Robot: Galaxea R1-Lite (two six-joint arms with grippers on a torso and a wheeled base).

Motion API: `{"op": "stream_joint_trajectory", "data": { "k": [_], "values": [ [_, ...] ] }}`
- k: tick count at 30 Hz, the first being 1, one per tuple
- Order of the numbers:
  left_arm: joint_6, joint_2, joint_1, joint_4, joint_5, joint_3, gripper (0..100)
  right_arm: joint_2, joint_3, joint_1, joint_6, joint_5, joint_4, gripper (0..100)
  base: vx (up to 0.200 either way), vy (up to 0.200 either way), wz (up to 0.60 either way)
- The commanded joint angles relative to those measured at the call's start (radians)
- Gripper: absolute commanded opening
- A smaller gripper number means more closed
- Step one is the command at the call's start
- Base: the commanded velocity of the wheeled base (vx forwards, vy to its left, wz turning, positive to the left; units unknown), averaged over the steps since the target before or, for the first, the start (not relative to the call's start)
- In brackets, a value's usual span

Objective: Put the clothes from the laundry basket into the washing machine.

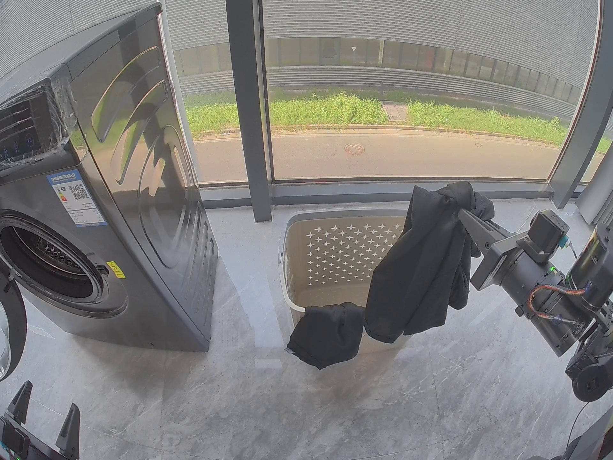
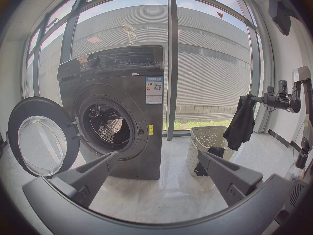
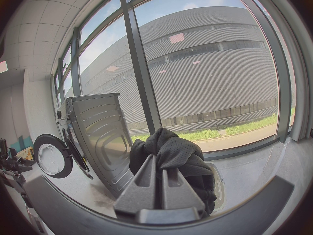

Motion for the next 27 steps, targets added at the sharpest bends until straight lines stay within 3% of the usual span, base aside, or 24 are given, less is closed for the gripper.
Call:
{"op": "stream_joint_trajectory", "data": {
  "k": [1, 27],
  "values": [
    [-0.001, -0.016, -0.001, 0.000, 0.000, 0.015, 100, 0.003, 0.000, 0.002, 0.001, 0.001, -0.001, 0, 0.000, 0.200, 0.00],
    [-0.001, -0.016, -0.001, 0.002, -0.002, 0.015, 100, 0.003, 0.008, 0.008, 0.008, -0.001, 0.002, 0, 0.000, 0.200, 0.00]
  ]
}}
